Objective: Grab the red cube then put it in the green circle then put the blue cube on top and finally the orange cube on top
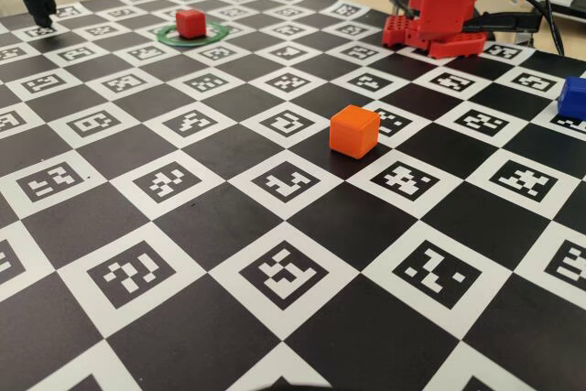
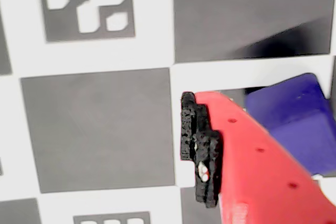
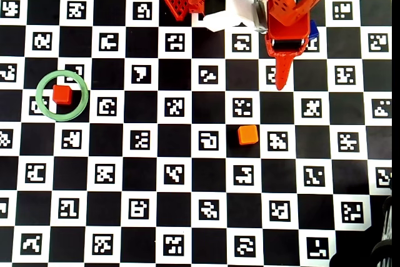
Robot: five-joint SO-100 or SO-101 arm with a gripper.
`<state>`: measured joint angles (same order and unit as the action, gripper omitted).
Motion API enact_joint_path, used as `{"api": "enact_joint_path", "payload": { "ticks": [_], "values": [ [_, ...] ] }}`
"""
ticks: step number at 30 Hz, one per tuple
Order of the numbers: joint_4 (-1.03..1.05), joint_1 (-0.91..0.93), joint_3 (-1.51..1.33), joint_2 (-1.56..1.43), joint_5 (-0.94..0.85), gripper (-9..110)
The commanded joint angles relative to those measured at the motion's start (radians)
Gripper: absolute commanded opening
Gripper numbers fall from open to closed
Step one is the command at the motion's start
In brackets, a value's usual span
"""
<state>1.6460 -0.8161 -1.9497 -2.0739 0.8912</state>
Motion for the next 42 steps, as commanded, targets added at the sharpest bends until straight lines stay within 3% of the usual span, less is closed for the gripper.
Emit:
{"api": "enact_joint_path", "payload": {
  "ticks": [1, 10, 14, 32, 42],
  "values": [
    [0.023, -0.08, 0.094, -0.005, 0.032, 53],
    [0.12, -0.354, 0.262, 0.199, 0.103, 55],
    [0.029, -0.44, 0.316, 0.222, 0.163, 53],
    [-0.149, -0.485, 0.087, 0.302, 0.215, 55],
    [-0.278, -0.635, 0.061, 0.356, 0.287, 55]
  ]
}}
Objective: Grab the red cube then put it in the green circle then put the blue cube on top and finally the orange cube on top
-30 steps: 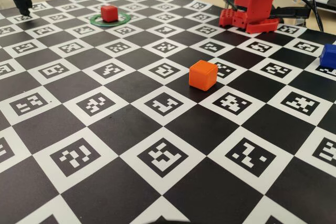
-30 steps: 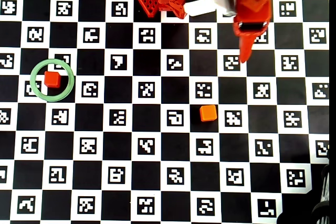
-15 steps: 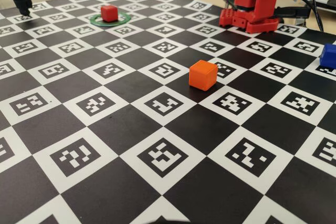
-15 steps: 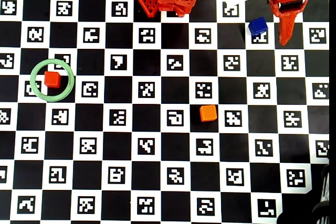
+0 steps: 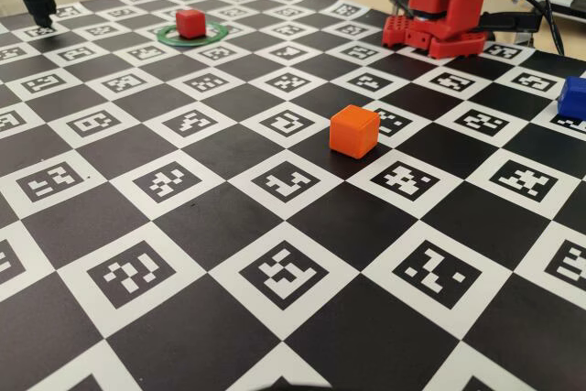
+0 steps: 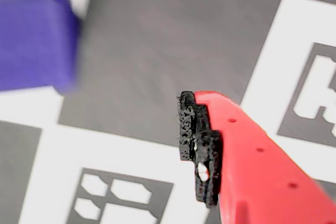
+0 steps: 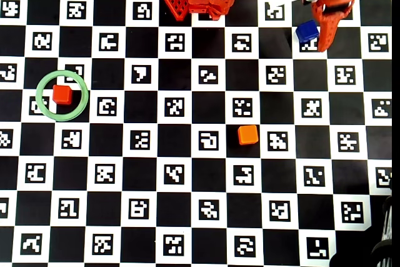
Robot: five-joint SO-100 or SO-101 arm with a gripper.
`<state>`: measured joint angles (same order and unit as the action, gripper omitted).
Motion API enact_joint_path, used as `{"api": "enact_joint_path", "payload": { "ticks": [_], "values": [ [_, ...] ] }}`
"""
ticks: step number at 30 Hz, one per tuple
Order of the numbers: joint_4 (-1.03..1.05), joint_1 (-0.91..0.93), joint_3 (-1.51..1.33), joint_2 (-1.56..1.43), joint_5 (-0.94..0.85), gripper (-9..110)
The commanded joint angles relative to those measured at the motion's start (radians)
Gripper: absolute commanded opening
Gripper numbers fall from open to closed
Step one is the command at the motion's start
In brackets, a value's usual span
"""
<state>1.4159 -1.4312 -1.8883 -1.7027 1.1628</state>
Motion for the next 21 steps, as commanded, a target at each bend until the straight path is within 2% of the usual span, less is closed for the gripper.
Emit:
{"api": "enact_joint_path", "payload": {
  "ticks": [1, 13, 21],
  "values": [
    [-0.071, -0.02, -0.011, -0.017, 0.021, 55],
    [-0.268, 0.069, -0.133, -0.003, 0.0, 55],
    [-0.295, 0.104, -0.153, 0.029, -0.018, 55]
  ]
}}
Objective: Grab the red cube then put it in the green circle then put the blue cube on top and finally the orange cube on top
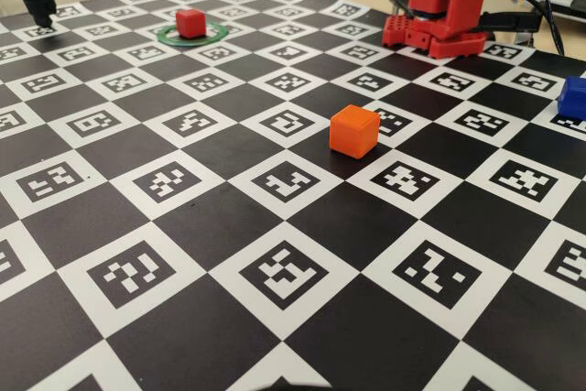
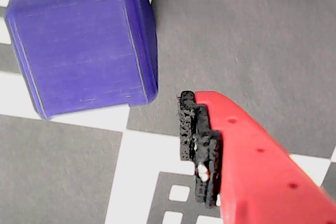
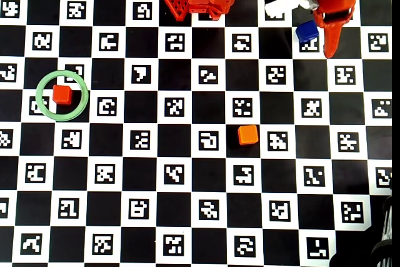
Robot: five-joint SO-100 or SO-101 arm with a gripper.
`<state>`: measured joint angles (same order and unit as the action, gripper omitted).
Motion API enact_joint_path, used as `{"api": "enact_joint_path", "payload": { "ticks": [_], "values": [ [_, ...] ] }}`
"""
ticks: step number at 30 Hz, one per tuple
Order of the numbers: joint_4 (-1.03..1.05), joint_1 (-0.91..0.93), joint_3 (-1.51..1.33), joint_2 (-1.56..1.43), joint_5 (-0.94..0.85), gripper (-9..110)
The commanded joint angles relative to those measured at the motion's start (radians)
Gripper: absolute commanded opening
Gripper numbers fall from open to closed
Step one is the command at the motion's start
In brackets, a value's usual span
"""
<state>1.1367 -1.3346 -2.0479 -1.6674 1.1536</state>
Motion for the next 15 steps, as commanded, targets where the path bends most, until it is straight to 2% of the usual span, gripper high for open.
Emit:
{"api": "enact_joint_path", "payload": {
  "ticks": [1, 15],
  "values": [
    [-0.015, 0.008, 0.006, 0.003, -0.011, 55],
    [0.012, -0.017, -0.005, 0.025, -0.017, 55]
  ]
}}
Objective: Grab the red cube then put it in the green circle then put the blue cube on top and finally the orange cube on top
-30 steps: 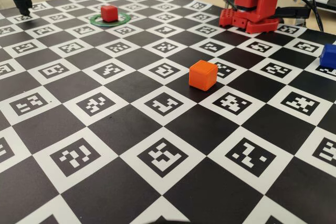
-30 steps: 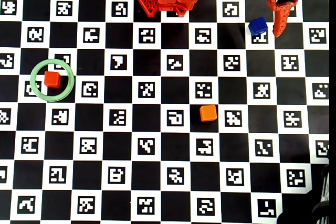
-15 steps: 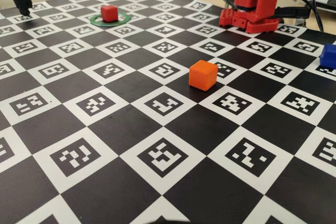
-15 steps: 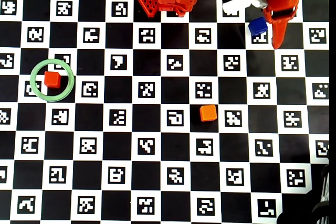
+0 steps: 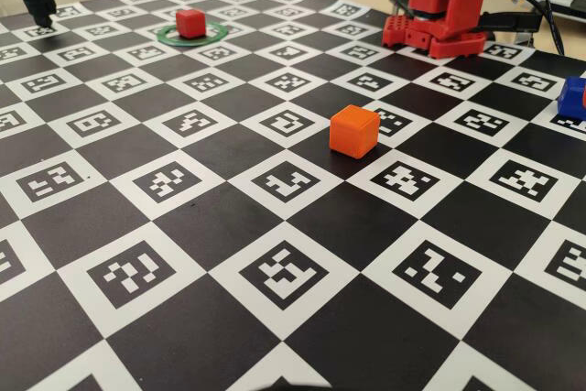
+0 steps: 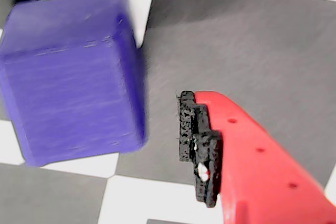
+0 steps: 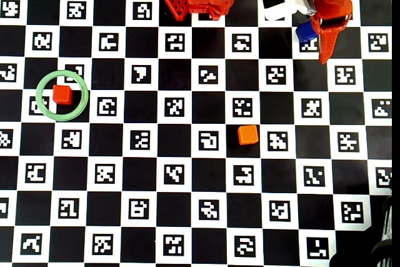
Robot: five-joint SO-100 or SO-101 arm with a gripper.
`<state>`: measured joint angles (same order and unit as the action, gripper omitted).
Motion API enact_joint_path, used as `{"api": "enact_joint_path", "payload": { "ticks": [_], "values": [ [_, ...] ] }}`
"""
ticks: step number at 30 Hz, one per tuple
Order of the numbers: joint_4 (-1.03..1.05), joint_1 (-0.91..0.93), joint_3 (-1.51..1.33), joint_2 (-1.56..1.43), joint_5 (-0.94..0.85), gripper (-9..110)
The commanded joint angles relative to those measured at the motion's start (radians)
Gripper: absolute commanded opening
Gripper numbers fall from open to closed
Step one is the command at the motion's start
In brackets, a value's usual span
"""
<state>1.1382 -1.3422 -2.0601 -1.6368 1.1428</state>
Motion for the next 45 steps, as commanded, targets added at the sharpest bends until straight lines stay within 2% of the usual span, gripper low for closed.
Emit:
{"api": "enact_joint_path", "payload": {
  "ticks": [1, 14, 25, 35, 45],
  "values": [
    [0.011, -0.009, 0.006, -0.005, -0.006, 55],
    [-0.029, -0.003, -0.034, -0.002, -0.015, 55],
    [-0.069, 0.012, -0.072, -0.006, -0.112, 55],
    [-0.074, 0.031, -0.091, -0.015, -0.282, 55],
    [-0.063, 0.029, -0.089, -0.014, -0.285, 55]
  ]
}}
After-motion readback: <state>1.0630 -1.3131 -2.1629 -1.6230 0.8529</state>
